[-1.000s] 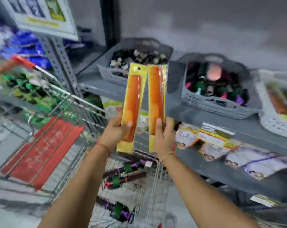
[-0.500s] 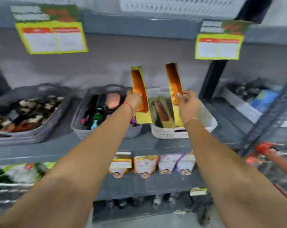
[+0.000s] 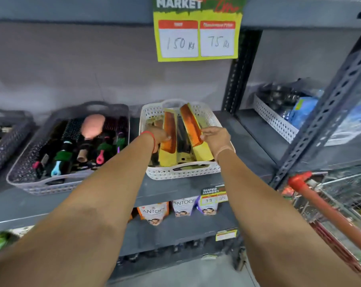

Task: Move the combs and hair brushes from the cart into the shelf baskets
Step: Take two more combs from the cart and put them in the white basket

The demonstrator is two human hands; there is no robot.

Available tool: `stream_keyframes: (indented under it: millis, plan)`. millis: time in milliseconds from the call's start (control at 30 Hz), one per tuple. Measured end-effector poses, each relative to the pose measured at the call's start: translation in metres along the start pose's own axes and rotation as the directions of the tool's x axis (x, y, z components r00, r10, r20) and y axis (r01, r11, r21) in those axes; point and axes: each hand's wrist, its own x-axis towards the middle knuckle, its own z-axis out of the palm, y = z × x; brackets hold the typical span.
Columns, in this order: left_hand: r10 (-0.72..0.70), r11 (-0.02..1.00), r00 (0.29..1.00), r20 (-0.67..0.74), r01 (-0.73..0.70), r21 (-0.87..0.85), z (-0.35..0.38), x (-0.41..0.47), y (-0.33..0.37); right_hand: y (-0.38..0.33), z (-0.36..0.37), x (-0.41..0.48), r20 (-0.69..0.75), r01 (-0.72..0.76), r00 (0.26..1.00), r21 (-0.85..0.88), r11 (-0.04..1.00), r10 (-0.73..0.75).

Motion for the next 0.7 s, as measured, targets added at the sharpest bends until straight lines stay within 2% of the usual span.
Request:
stream_keyframes:
  millis: [67,133,200,400,533,600,667,700]
  plan:
    - [-0.003,0.984,0.998,-0.066,0.015,0.18,0.002,-0.003,0.003,-0.003,0.0,0.0,0.02,0.002,1.0,-0.082,0.997,0.0]
    - [0.049,0.895,0.986,-0.157,0.027,0.445,0.004,-0.013,0.006,-0.005,0.001,-0.003,0.02,-0.016,1.0,-0.15,0.988,0.019]
    - [0.085,0.826,0.974,-0.21,0.048,0.561,0.009,-0.018,0.006,-0.006,0.0,-0.005,0.023,-0.038,0.999,-0.199,0.979,0.044]
    - [0.074,0.862,0.952,-0.296,0.088,0.499,0.022,-0.015,0.0,-0.007,0.002,-0.008,-0.009,-0.078,0.997,-0.296,0.952,0.079]
    - [0.169,0.841,0.958,-0.234,-0.016,0.54,0.021,-0.021,-0.004,-0.007,0.005,-0.009,-0.009,-0.068,0.998,-0.315,0.947,0.069]
    - [0.205,0.867,0.957,-0.205,-0.08,0.493,0.01,-0.028,-0.008,-0.007,0.005,-0.011,-0.02,-0.056,0.998,-0.353,0.934,0.053]
    - [0.274,0.911,0.923,-0.27,-0.158,0.382,-0.013,-0.037,-0.013,-0.011,0.005,-0.016,-0.081,-0.008,0.996,-0.401,0.916,-0.027]
    - [0.308,0.928,0.893,-0.329,-0.205,0.311,-0.031,-0.044,-0.019,-0.017,0.009,-0.02,-0.115,0.06,0.986,-0.423,0.904,-0.119]
